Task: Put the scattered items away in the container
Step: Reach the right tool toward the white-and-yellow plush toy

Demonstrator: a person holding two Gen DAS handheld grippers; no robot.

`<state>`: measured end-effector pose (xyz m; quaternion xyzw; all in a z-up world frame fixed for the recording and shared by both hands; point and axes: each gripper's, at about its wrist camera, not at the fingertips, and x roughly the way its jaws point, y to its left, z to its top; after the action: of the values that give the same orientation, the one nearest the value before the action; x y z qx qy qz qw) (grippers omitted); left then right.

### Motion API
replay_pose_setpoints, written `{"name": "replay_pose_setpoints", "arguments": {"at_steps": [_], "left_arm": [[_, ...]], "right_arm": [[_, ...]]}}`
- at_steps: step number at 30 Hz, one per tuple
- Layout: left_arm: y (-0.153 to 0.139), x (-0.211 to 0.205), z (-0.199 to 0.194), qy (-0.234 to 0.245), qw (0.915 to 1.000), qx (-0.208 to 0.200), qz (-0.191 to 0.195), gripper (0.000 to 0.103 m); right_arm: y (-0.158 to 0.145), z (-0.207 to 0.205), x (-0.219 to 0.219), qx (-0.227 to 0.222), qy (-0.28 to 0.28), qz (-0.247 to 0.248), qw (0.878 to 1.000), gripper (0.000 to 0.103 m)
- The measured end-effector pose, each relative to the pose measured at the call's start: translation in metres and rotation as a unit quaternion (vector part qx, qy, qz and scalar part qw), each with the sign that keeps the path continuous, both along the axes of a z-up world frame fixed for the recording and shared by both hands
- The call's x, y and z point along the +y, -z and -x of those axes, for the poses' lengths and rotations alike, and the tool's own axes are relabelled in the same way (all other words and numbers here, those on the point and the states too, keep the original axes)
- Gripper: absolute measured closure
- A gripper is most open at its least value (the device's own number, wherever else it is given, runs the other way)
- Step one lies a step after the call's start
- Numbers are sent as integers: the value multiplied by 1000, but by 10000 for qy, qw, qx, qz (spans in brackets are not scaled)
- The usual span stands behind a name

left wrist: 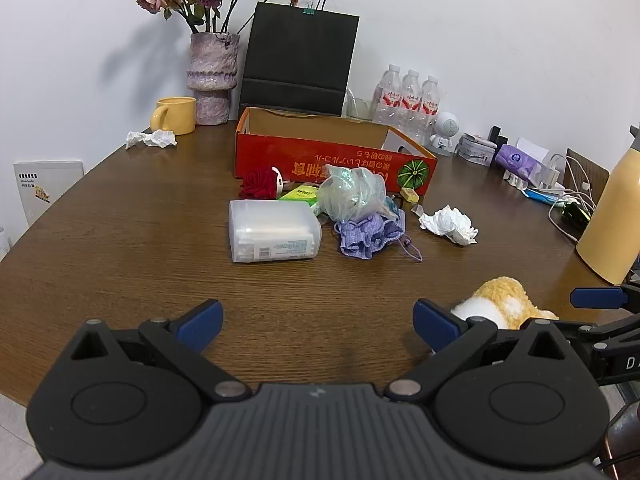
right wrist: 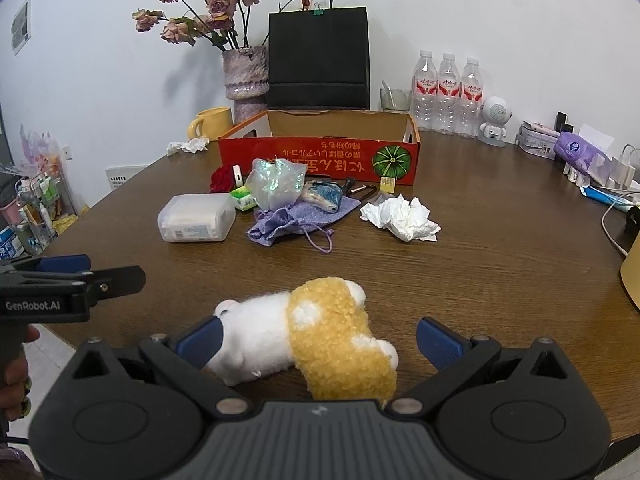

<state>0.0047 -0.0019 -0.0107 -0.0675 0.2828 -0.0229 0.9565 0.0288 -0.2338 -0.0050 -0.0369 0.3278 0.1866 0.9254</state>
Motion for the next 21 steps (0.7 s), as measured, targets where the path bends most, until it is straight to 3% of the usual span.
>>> {"name": "replay_pose_setpoints", "arguments": {"at_steps": [14, 21], "left_arm": [[1, 0, 0, -17, 10000, 15, 4, 0], [10, 6, -7, -102, 9997, 190, 87, 0]], "right_arm": [[2, 0, 0, -7, 4, 23, 10000, 0], [10, -4, -5, 42, -62, 342, 9994, 0]]}}
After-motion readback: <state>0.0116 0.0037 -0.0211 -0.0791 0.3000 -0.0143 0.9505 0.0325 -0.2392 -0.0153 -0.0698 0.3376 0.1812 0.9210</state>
